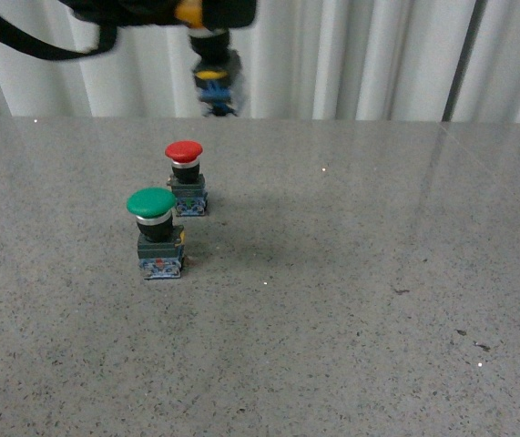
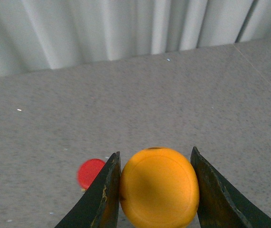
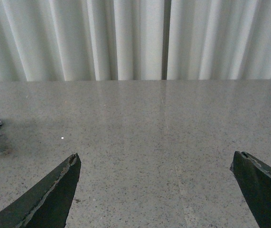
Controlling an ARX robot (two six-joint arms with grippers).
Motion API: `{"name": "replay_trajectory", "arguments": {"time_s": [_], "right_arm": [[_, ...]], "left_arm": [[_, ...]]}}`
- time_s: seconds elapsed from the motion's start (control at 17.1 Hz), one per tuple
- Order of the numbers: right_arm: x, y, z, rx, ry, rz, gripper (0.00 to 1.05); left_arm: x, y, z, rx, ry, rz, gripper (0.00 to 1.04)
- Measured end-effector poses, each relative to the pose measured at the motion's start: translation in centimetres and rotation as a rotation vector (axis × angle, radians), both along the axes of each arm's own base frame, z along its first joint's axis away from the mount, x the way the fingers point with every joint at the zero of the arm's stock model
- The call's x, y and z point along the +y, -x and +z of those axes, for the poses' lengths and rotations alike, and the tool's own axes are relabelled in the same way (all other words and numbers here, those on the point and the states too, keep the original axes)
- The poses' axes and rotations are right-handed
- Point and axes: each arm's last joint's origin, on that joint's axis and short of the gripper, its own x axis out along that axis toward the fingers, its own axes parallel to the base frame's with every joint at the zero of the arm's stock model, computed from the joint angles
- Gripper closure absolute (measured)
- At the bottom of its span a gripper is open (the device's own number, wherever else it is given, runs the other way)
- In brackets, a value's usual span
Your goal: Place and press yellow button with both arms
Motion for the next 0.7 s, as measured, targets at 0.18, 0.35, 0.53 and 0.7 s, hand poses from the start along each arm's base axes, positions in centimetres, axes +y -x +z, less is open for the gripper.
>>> {"name": "replay_trajectory", "arguments": {"time_s": [0.18,0.35,0.53,0.7], "right_arm": [[0.0,0.0,0.0,0.0,0.0,0.0,0.07],[0.0,0.0,0.0,0.0,0.0,0.0,0.07],[0.0,0.0,0.0,0.0,0.0,0.0,0.07],[0.0,0.0,0.0,0.0,0.0,0.0,0.07]], "left_arm": [[-3.4,-1.3,-4.1,0.125,0.034,-0.018,0.7],[-5.1,-1.6,-7.2,0.197,0.066,-0.007,0.7],[-6.1,-2.2,-9.0,0.248,0.09,0.017,0.7],[-7.1,-2.5,-9.7,0.258,0.101,0.042,0.7]]}}
